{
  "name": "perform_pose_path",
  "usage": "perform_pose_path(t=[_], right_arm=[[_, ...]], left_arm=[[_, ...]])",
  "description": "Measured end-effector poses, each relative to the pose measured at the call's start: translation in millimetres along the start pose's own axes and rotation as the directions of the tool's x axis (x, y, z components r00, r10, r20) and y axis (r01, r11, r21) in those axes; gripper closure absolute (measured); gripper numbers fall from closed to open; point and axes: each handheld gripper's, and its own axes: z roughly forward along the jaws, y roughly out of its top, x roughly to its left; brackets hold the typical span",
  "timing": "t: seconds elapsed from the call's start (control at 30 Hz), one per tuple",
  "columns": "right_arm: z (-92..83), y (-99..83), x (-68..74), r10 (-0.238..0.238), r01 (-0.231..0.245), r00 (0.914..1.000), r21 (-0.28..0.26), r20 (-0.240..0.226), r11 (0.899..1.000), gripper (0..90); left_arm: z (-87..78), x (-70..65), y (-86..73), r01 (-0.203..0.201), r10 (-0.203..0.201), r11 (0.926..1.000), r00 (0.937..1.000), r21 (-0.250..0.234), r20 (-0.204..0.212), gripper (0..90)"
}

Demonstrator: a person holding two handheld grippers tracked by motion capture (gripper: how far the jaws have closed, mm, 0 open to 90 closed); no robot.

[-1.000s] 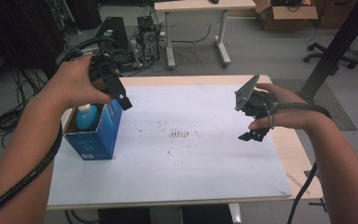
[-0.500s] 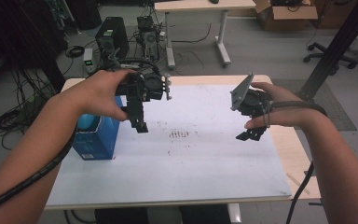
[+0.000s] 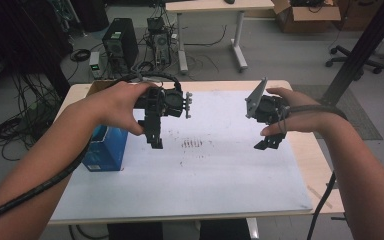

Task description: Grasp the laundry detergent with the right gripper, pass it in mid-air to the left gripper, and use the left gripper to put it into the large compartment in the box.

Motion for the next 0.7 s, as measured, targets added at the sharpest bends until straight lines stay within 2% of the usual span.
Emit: perform_pose_path(t=[0.3, 0.7], right_arm=[[6.8, 4.3, -5.7, -0.009, 0.01, 0.9997, 0.017, -0.022, 1.0, 3.2], [9.8, 5.0, -5.5, -0.002, 0.003, 0.9995, 0.027, -0.03, 1.0, 3.2]], left_arm=[[8.3, 5.7, 0.9, -0.005, 0.005, 1.0, 1.0, -0.008, 0.003, 0.2], [11.1, 0.8, 3.9, -0.016, 0.016, 0.9996, 0.9999, -0.024, 0.004, 0.2]])
